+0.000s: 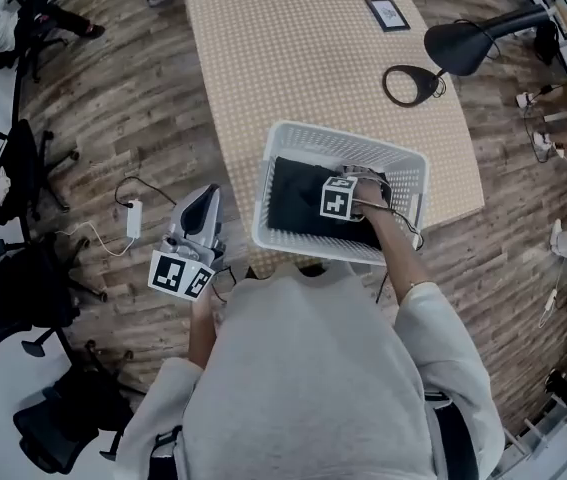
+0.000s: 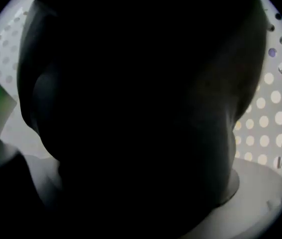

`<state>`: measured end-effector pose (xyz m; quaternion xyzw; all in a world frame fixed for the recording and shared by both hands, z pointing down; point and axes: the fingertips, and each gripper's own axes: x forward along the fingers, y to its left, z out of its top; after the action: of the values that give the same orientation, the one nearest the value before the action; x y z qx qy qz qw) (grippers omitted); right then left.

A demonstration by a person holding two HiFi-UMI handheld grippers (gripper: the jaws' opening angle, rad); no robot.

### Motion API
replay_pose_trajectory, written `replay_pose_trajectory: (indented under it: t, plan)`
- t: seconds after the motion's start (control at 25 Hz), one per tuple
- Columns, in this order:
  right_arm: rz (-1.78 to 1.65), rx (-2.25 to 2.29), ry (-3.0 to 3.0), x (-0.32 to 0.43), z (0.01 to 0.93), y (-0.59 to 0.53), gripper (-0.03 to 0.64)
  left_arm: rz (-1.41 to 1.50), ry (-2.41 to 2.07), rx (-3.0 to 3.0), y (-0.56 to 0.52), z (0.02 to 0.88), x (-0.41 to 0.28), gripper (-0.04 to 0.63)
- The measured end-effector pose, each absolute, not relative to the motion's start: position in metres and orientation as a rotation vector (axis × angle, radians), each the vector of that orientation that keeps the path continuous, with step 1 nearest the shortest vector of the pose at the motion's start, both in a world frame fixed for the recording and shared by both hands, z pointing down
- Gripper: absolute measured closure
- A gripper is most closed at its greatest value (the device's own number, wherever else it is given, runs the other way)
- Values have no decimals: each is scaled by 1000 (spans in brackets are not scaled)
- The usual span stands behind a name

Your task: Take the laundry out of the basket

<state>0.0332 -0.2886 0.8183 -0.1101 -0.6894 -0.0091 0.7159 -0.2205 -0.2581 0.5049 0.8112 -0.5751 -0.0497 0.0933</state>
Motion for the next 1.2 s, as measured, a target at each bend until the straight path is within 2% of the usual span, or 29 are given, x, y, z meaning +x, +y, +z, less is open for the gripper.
replay_pose_trajectory:
  t: [0.2,0.28,0.32,0.36,0.4,0.6,0.92,1.2]
  plan:
    - [-57,-200,-1516,30,820,-289,26,-162,-1696,2409,-260,507,-219,586]
    - [-52,-201,-1504,31,817,-284,69,-166,-1688,2426,-263,504,-215,586]
    - [-48,-210,-1496,31,815,-279,130,-168,-1687,2433,-264,502,-214,586]
    - [-46,-223,-1491,31,812,-273,231,-172,-1686,2438,-265,501,-214,586]
    - [-43,-234,-1492,30,811,-269,300,-177,-1687,2439,-266,501,-215,586]
    - [1,-256,-1516,26,809,-263,396,-194,-1691,2427,-261,504,-217,586]
    - [-52,-185,-1584,24,796,-260,449,-247,-1725,2429,-259,493,-223,586]
    - [-207,36,-1674,21,772,-267,463,-269,-1665,2476,-260,487,-208,586]
